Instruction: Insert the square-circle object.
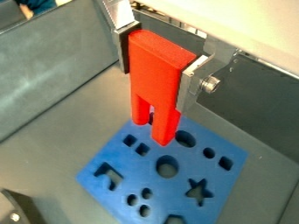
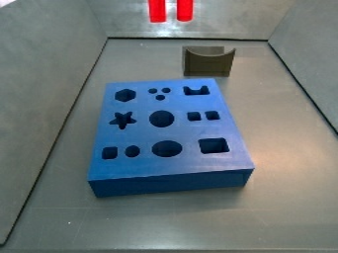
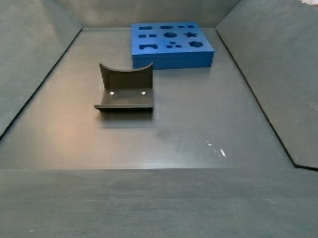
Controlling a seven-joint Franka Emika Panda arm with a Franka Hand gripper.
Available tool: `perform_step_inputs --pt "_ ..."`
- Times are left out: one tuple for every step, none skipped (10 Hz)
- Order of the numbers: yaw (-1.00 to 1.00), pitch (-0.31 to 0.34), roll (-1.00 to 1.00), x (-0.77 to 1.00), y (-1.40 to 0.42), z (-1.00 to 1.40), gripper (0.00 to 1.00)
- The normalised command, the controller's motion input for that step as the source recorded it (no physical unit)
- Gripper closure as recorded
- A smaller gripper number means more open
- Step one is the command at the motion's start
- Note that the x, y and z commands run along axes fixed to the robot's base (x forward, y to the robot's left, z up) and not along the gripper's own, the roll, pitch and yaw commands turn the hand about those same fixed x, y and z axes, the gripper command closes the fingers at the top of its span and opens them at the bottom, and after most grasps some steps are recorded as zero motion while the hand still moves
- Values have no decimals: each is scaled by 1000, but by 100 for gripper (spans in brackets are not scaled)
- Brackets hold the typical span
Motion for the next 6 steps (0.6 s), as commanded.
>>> perform_step_inputs --pt "537 120 0 -29 -480 -746 100" --pt "446 70 0 -91 -534 -754 100" --pt "429 24 0 -71 -557 -706 100" --pt "211 -71 -53 -177 -426 -877 100" --pt "111 -76 -29 -177 -440 -909 100" --pt "111 -39 -117 -234 -469 -826 100"
